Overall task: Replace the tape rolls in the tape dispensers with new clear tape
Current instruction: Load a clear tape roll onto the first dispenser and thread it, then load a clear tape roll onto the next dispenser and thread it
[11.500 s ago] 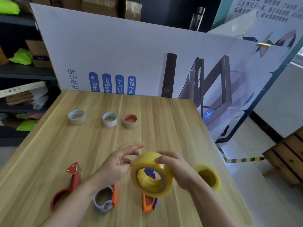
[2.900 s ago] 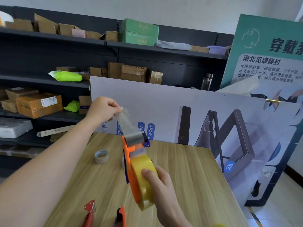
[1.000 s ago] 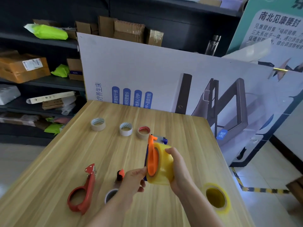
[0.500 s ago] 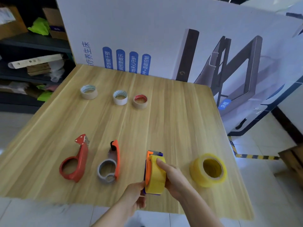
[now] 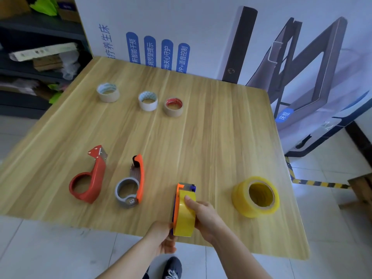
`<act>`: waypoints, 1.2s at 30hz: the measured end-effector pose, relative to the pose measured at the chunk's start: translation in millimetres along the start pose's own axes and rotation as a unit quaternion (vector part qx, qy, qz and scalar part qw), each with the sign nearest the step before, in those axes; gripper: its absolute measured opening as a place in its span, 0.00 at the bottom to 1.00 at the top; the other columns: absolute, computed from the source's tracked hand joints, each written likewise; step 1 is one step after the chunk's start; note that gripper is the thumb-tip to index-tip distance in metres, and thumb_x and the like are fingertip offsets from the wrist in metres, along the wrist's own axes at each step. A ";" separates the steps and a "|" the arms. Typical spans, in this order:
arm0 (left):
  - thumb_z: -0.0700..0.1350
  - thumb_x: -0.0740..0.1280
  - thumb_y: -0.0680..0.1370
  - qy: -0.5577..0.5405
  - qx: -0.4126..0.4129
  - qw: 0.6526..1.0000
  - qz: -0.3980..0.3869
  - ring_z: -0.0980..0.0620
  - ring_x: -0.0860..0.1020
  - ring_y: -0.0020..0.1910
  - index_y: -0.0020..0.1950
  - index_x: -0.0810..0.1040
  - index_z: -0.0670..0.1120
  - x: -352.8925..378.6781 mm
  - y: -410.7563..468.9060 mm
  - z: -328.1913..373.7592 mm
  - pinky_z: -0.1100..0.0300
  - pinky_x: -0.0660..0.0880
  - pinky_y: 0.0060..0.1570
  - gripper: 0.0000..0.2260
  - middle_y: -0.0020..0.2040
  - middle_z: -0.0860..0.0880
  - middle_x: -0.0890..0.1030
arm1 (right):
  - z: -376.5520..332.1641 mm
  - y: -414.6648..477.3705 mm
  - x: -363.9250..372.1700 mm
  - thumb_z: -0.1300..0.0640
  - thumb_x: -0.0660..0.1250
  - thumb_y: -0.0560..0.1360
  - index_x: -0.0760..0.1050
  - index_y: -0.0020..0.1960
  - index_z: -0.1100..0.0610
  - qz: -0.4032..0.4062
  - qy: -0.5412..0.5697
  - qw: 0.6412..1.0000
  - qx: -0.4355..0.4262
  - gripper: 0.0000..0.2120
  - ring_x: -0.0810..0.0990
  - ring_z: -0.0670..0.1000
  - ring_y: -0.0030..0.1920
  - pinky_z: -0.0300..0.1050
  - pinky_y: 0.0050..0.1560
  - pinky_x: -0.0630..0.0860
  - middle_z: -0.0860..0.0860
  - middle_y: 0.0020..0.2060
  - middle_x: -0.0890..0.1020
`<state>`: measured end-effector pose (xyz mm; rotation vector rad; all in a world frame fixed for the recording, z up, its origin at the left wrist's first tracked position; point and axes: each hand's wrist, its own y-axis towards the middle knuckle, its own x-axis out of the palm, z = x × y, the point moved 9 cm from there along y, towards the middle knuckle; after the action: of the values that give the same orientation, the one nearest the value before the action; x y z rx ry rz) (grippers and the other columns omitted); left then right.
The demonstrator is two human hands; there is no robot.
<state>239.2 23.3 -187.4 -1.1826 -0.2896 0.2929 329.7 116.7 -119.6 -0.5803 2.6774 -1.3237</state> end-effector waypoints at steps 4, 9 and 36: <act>0.42 0.61 0.76 0.132 0.015 0.991 0.026 0.51 0.63 0.20 0.35 0.76 0.40 -12.5 -2.6 0.2 0.64 0.65 0.24 0.12 0.29 0.44 0.75 | 7.6 4.6 -0.2 0.51 0.68 0.77 0.77 0.58 0.67 0.001 -0.022 1.000 0.001 0.19 0.82 0.57 0.46 0.55 0.55 0.79 0.58 0.45 0.83; 0.48 0.58 0.78 0.220 0.186 0.946 0.151 0.48 0.74 0.30 0.39 0.78 0.44 -37.9 -15.6 46.7 0.57 0.70 0.31 0.14 0.32 0.46 0.79 | 8.3 9.6 -1.6 0.51 0.68 0.77 0.77 0.55 0.65 0.000 -0.030 1.000 -0.003 0.17 0.80 0.57 0.44 0.51 0.49 0.77 0.58 0.43 0.81; 0.53 0.60 0.79 0.684 0.409 0.600 0.071 0.45 0.65 0.70 0.69 0.70 0.48 149.9 -80.7 163.2 0.50 0.67 0.66 0.20 0.69 0.46 0.69 | -94.9 -59.0 -161.1 0.50 0.63 0.77 0.76 0.56 0.57 0.374 -0.489 0.772 -0.159 0.13 0.76 0.55 0.57 0.46 0.49 0.74 0.53 0.55 0.78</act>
<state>323.1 191.1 -44.5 -0.2235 1.2209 -0.3946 471.6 215.8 -27.5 -0.0888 1.8419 -0.1951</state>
